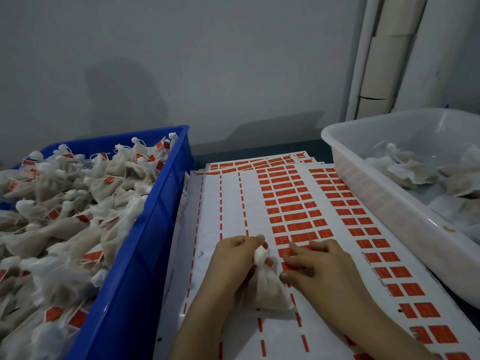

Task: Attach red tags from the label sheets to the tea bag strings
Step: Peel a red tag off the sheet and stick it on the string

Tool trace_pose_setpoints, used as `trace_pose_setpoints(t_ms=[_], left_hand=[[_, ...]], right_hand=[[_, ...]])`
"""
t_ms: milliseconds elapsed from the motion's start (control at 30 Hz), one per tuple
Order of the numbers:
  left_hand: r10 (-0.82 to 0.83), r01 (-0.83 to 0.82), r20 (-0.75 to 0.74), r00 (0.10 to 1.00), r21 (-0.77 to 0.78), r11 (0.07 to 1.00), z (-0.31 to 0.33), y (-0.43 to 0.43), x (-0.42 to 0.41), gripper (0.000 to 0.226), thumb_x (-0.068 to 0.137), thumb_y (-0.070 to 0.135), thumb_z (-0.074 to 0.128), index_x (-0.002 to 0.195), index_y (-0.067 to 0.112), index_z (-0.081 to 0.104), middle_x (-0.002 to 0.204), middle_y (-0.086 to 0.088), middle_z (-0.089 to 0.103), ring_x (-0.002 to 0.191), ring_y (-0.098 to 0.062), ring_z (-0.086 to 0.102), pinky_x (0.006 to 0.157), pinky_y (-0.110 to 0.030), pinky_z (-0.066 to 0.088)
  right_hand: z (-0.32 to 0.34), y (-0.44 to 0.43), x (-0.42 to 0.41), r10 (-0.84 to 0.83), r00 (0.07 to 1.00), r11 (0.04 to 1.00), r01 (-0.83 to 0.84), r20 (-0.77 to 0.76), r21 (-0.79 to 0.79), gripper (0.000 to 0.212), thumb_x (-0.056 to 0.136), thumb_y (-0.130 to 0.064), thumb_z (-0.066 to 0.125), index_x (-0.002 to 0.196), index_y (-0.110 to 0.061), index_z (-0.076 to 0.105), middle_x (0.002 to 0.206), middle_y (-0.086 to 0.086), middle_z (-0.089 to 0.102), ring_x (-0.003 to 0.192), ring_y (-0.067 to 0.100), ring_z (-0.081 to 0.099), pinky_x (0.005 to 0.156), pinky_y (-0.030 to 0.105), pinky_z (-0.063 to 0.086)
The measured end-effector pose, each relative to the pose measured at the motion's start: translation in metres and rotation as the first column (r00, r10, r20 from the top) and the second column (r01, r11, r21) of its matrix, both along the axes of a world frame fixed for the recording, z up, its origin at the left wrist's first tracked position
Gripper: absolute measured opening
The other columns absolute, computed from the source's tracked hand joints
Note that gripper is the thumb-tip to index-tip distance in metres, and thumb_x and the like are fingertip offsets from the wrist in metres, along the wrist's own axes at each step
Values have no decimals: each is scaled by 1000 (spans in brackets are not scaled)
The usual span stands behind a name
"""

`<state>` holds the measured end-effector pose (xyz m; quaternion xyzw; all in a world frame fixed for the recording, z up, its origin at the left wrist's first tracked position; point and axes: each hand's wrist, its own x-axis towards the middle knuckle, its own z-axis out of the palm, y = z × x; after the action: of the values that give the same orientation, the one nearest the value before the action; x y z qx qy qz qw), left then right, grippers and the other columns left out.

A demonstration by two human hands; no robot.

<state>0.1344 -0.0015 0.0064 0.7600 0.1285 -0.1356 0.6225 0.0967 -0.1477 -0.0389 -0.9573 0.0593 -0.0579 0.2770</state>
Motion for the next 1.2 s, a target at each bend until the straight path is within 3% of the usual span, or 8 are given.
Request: trace_pose_setpoints(t_ms=[367, 500, 733, 900, 1200], left_hand=[[13, -13, -17, 1000, 21, 1000, 1, -2, 1, 26, 91, 36, 58, 107, 16, 64, 90, 5, 65, 67, -12, 60, 38, -8, 42], [9, -9, -4, 1000, 30, 1000, -1, -3, 2, 26, 92, 35, 57, 107, 15, 65, 80, 10, 60, 65, -10, 57, 37, -5, 41], [31, -30, -30, 999, 42, 999, -3, -1, 4, 28, 90, 36, 59, 108, 15, 64, 88, 4, 63, 70, -13, 59, 48, -10, 44], [21, -20, -25, 999, 54, 998, -2, 0, 4, 23, 91, 35, 58, 104, 17, 64, 81, 8, 59, 70, -12, 57, 51, -11, 44], [-10, 13, -26, 1000, 80, 997, -2, 1, 4, 19, 91, 33, 59, 101, 18, 64, 80, 9, 59, 71, -12, 58, 51, -13, 43]], right_hand=[[6, 0, -1, 8, 1000, 984, -8, 0, -178, 39, 81, -61, 46, 118, -51, 55, 133, -21, 48, 121, 7, 40, 105, 25, 29], [7, 1, -4, 17, 1000, 969, -14, 9, -246, 46, 80, -66, 39, 123, -52, 49, 133, -22, 47, 121, 6, 39, 105, 23, 27], [8, 1, -6, 40, 999, 968, -30, 34, -248, 47, 81, -66, 34, 123, -51, 50, 133, -22, 47, 120, 5, 39, 103, 22, 28], [10, 0, -7, 98, 995, 937, -81, 31, -340, 50, 85, -63, 28, 129, -47, 45, 136, -21, 46, 123, 5, 40, 106, 21, 24], [6, -6, -4, 54, 995, 969, -32, 85, -243, 46, 84, -60, 31, 121, -46, 53, 125, -22, 54, 111, 2, 46, 97, 17, 28]])
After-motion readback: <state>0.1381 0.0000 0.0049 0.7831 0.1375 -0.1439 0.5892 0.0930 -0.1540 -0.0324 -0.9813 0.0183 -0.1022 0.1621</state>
